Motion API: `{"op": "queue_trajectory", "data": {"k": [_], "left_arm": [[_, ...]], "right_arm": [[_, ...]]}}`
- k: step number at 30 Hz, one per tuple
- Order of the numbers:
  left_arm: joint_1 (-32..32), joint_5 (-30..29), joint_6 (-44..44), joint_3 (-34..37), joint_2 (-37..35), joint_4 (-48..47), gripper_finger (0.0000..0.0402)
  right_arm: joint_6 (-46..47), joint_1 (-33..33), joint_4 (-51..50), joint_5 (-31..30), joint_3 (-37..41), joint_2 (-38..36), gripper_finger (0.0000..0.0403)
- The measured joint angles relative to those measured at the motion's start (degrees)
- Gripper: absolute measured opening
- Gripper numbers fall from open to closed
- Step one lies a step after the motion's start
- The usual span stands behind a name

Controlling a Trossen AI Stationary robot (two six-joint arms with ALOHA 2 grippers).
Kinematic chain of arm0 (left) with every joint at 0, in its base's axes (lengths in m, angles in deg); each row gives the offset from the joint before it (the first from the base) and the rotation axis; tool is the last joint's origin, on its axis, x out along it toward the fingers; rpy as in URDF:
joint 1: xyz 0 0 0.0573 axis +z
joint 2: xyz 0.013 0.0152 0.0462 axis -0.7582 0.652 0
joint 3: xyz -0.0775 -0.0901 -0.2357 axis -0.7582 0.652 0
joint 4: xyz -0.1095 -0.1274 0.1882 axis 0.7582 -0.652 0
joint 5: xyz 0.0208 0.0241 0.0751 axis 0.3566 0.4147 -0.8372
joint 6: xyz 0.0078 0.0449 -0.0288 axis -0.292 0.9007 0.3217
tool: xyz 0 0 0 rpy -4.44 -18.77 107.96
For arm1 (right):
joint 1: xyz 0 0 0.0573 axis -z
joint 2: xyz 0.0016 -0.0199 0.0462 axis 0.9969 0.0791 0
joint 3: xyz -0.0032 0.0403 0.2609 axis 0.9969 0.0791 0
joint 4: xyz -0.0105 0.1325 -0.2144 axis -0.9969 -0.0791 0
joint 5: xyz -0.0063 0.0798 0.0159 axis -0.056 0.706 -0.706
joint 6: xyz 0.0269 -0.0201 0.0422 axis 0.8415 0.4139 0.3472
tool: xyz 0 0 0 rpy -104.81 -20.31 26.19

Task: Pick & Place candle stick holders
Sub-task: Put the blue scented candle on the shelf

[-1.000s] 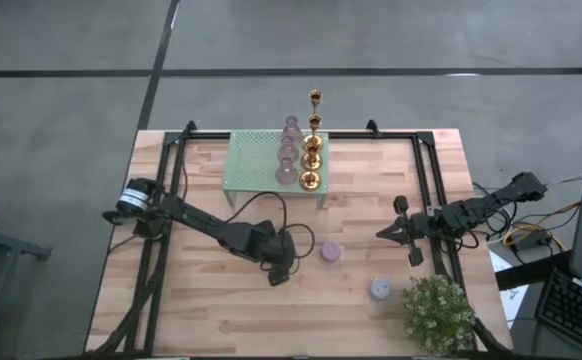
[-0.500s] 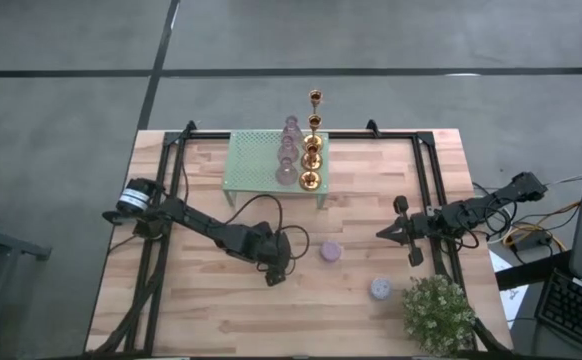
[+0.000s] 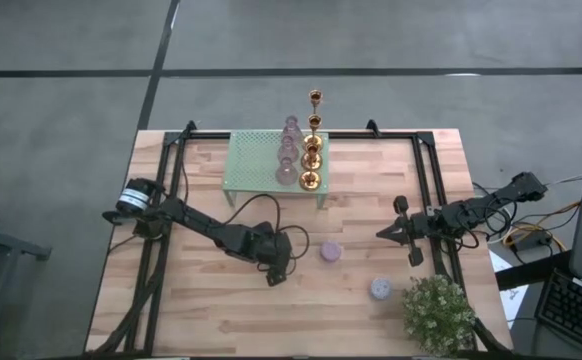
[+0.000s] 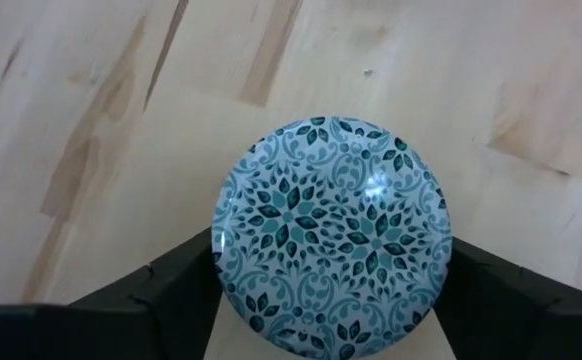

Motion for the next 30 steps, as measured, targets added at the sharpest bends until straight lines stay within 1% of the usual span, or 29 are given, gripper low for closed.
{"op": "queue_trajectory", "data": {"k": [3, 8, 15, 18, 21, 25, 30], "left_arm": [[0.0, 0.6, 1.4, -0.6, -0.1, -0.2, 0.0303], [0.1, 0.5, 2.2, -1.2, -2.2, -4.3, 0.0304], [1.1, -2.6, 2.2, -0.9, -11.1, -11.2, 0.0304], [2.4, -5.7, 1.5, -0.9, -16.6, -15.2, 0.0304], [4.9, -8.6, 0.1, -1.2, -21.8, -19.8, 0.0304], [9.6, -10.7, -0.1, -1.2, -28.1, -21.1, 0.0305], [18.1, -10.8, 2.6, -2.2, -30.7, -21.5, 0.0305]], "right_arm": [[0.0, 0.0, 0.0, 0.0, 0.0, 0.0, 0.0008], [0.0, 0.0, 0.0, 0.0, 0.0, 0.0, 0.0008], [0.0, 0.0, 0.0, 0.0, 0.0, 0.0, 0.0008], [0.0, 0.0, 0.0, 0.0, 0.0, 0.0, 0.0008], [-0.3, 0.0, 0.0, 0.0, 0.0, 0.0, 0.0008], [-0.9, 0.0, 0.0, 0.0, 0.0, 0.0, 0.0008], [-0.7, 0.0, 0.0, -0.1, 0.0, 0.0, 0.0008]]}}
